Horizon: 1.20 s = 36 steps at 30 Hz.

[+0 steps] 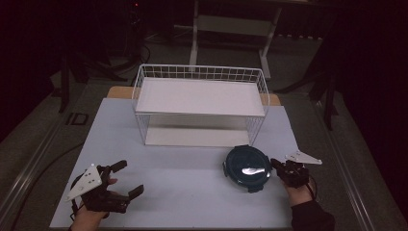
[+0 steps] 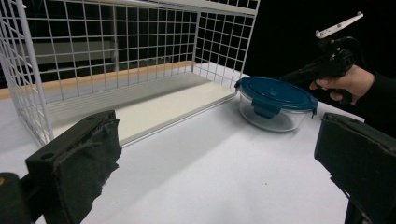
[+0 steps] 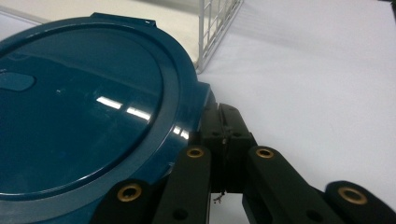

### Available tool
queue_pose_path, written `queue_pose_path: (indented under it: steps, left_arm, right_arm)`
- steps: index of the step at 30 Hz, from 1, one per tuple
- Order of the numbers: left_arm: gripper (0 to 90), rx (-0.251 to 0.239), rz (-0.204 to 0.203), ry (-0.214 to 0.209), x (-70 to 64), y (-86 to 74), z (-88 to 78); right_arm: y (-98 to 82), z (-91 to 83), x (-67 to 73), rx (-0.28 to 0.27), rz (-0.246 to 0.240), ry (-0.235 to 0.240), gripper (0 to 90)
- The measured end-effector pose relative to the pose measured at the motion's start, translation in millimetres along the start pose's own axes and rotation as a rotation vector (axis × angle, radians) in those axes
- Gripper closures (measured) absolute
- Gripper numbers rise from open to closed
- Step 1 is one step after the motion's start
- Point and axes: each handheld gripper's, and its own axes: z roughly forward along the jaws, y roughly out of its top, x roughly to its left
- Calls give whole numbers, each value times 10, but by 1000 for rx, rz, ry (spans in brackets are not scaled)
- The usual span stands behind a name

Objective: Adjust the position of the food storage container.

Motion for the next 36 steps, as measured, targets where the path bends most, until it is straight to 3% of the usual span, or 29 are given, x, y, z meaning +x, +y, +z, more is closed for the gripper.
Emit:
queue_pose_path:
  steps: [6,13,20,28,36]
  left_arm:
    - [5,5,4,-1,-2,-2,10]
    - [5,7,5,-5,-12,-4,22]
    - [5,9,5,-7,-12,-4,28]
    - [5,15,5,-12,-17,-11,40]
    - [5,17,3,-13,-14,-14,35]
  right_arm:
    - [7,-6,32,6,-21,-17,900]
    - [8,13,176,1,-13,31,900]
    - [49,68,365,3,-51,86,900]
    - [98,138,526,4,-60,149,900]
    - [68,154,494,-9,-61,166,900]
